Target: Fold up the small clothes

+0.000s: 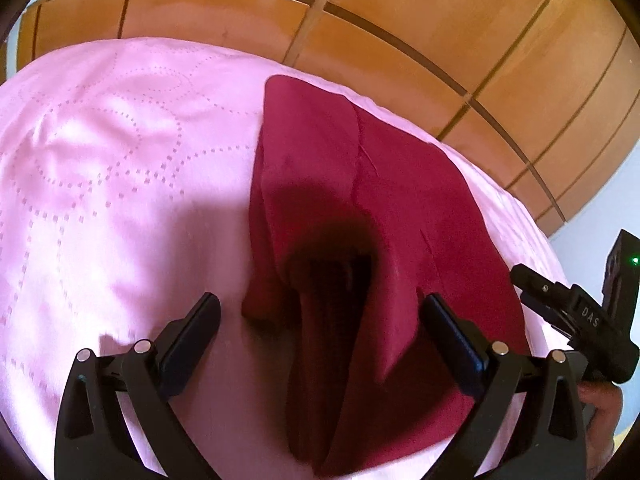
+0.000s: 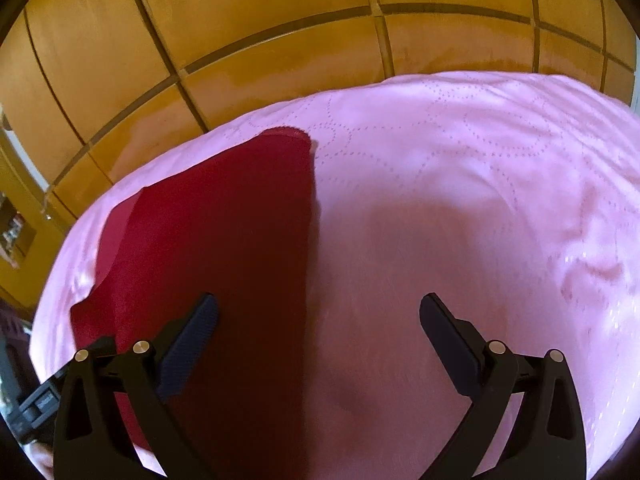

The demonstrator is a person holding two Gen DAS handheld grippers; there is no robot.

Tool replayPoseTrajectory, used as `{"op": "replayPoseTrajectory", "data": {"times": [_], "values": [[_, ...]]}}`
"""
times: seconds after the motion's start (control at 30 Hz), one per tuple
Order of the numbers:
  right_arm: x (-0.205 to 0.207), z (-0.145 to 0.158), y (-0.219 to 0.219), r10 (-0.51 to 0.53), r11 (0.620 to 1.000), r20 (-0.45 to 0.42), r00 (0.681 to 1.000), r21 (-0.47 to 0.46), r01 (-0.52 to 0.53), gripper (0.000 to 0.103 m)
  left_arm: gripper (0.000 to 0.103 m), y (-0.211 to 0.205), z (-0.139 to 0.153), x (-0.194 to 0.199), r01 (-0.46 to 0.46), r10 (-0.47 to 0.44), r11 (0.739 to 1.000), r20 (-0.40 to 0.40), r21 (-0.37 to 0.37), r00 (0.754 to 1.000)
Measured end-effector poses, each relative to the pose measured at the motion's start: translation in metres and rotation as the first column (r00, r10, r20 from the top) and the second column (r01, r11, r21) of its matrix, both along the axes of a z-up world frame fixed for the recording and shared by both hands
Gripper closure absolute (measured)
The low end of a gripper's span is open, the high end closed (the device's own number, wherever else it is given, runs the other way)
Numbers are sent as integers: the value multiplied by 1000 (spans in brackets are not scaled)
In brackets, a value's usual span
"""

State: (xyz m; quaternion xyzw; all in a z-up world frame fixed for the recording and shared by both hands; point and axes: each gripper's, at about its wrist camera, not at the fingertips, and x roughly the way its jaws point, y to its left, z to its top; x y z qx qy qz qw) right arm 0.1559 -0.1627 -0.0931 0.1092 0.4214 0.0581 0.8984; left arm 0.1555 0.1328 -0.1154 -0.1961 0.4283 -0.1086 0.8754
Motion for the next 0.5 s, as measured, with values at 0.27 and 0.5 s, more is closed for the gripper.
{"op": "replayPoseTrajectory", "data": {"times": [0.27, 0.5], "values": [[-34, -25, 2, 79, 990, -10, 997, -117, -79, 3, 3, -3, -7, -23, 33, -35, 993, 17, 115, 999], [-40, -21, -14, 62, 997, -15, 998, 38, -61, 4, 3, 15, 3, -26, 60, -61, 996, -14, -63, 998]]}}
